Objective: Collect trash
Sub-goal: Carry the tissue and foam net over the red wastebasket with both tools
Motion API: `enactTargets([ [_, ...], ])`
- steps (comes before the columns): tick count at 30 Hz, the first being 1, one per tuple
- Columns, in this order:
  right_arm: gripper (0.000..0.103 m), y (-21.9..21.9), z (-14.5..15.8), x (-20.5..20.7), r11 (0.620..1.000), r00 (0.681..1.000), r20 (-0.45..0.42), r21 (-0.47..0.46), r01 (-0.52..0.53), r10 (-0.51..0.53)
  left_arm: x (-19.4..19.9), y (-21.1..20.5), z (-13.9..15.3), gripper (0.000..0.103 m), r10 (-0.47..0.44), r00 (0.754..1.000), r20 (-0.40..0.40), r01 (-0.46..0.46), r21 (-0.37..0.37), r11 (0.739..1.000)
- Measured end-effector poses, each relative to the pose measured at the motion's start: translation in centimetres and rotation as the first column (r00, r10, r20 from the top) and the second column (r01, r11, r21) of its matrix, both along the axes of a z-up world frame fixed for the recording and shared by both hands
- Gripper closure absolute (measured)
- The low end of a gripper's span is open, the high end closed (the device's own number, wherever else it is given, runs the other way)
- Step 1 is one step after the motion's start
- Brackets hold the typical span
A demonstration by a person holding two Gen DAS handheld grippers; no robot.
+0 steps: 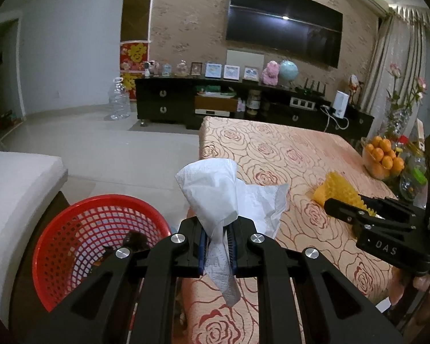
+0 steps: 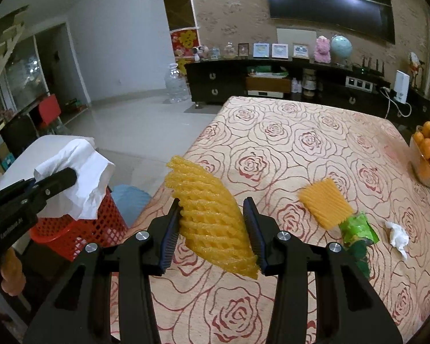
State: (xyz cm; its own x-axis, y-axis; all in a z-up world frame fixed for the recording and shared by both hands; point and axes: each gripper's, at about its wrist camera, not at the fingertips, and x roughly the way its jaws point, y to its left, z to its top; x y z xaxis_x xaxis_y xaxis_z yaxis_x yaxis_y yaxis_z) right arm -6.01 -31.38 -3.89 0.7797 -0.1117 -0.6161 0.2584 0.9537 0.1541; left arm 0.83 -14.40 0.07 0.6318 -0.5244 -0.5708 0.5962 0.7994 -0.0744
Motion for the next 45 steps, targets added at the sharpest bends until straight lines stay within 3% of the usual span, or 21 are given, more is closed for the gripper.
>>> enactTargets([
  [24,0.061,6.3,1.2,4.2,0.989,0.989,0.013,-0.027,-0.145,0.146,2.4,5.6,0.9,0.092,0.163,0.986,0.02,-0.163,0.001,0.987],
  [40,0.061,12.4,4.6,9.5,0.948,0.949,0.031,-0.061,-0.311,0.313,5.1,10.6,1.7,0.091,0.33,0.944,0.017,-0.33,-0.007,0.944],
  [45,0.061,13.6,3.4,10.3,0.933,0.934,0.022,-0.041,-0.357,0.358,6.0,10.7,0.7,0.091,0.363,0.932,0.018,-0.363,0.045,0.931],
])
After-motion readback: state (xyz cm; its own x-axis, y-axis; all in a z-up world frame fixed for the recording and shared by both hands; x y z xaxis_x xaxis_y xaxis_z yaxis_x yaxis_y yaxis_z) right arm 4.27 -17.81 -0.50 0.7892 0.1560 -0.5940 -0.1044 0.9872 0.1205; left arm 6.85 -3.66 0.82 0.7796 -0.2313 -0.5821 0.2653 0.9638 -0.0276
